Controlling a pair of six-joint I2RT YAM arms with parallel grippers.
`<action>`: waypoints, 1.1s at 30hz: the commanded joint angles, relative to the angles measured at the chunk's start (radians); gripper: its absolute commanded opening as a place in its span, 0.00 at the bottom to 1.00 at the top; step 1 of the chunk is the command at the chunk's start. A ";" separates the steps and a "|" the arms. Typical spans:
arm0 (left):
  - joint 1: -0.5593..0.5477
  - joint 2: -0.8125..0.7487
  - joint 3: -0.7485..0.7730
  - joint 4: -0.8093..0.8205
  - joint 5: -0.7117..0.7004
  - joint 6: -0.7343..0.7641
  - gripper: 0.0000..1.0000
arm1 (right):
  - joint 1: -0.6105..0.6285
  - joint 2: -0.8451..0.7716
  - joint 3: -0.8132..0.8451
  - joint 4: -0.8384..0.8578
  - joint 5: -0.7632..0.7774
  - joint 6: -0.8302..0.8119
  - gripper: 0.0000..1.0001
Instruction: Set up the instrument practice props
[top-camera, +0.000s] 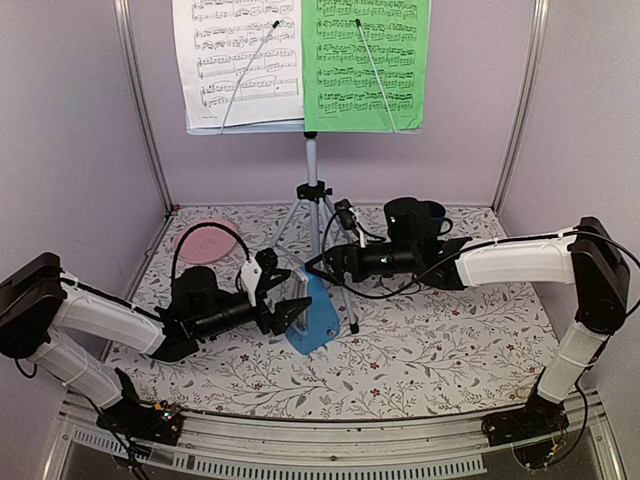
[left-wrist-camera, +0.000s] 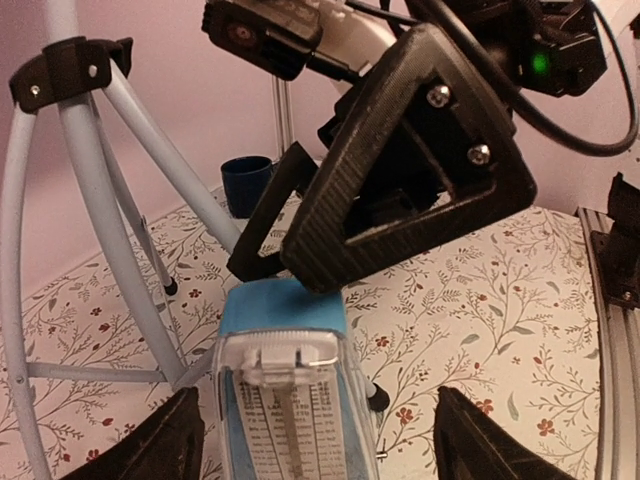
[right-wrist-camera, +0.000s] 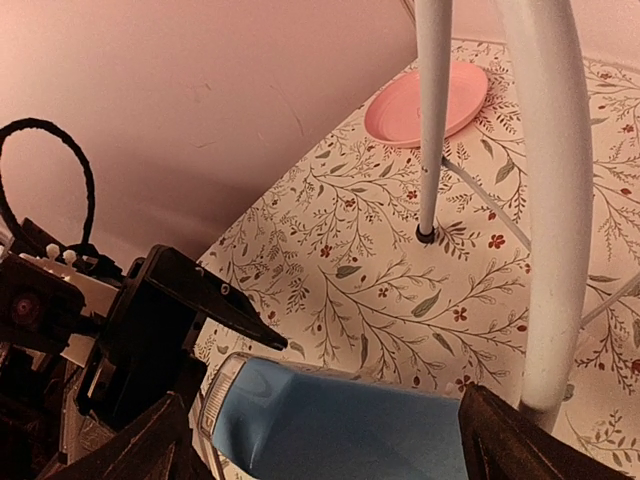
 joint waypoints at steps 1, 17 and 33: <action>0.015 0.034 0.016 0.049 0.031 0.014 0.79 | -0.021 0.033 0.018 0.061 -0.074 0.104 0.94; 0.015 0.074 0.046 0.076 0.031 0.028 0.75 | -0.037 0.080 0.010 0.121 -0.154 0.278 0.90; 0.015 0.051 0.033 0.075 0.012 0.032 0.59 | -0.037 0.107 -0.042 0.109 -0.097 0.288 0.85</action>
